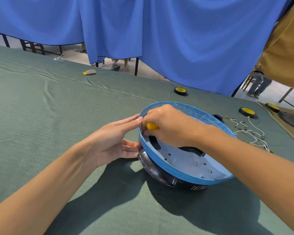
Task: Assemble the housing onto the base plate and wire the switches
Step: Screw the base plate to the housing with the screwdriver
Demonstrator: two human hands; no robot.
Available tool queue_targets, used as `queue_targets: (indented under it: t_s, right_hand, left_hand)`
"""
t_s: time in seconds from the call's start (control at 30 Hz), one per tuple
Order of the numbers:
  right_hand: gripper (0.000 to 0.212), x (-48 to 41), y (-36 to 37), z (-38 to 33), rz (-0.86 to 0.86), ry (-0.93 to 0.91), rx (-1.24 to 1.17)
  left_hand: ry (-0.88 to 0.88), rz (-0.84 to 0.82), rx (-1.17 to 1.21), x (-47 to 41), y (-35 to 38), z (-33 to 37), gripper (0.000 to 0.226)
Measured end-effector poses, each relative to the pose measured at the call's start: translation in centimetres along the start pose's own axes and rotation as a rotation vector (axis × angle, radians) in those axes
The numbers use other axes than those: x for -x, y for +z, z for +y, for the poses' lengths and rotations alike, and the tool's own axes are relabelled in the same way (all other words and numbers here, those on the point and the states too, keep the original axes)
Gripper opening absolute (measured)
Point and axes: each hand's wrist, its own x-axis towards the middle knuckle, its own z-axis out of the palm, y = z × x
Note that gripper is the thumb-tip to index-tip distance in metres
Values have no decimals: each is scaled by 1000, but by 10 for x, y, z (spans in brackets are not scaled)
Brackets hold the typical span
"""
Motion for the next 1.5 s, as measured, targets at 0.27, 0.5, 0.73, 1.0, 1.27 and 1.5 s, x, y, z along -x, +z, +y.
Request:
queue_targets:
  t_s: [0.27, 0.5, 0.73, 1.0, 1.27, 1.5]
  right_hand:
    - [7, 7, 13, -10, 70, 115, 36]
    - [26, 1, 16, -20, 39, 284, 10]
    - [7, 0, 8, -12, 30, 231, -87]
    - [6, 0, 1, -9, -36, 133, -112]
    - [8, 8, -16, 0, 73, 256, -304]
    - [10, 13, -43, -6, 539, 171, -737]
  left_hand:
    - [-2, 27, 2, 1, 2, 0, 54]
    - [-4, 44, 3, 2, 3, 0, 48]
    - [-55, 73, -103, 4, 2, 3, 45]
    - [-1, 156, -470, 7, -2, 11, 29]
    - [241, 298, -732, -2, -9, 3, 33]
    - [407, 300, -612, -12, -4, -9, 45]
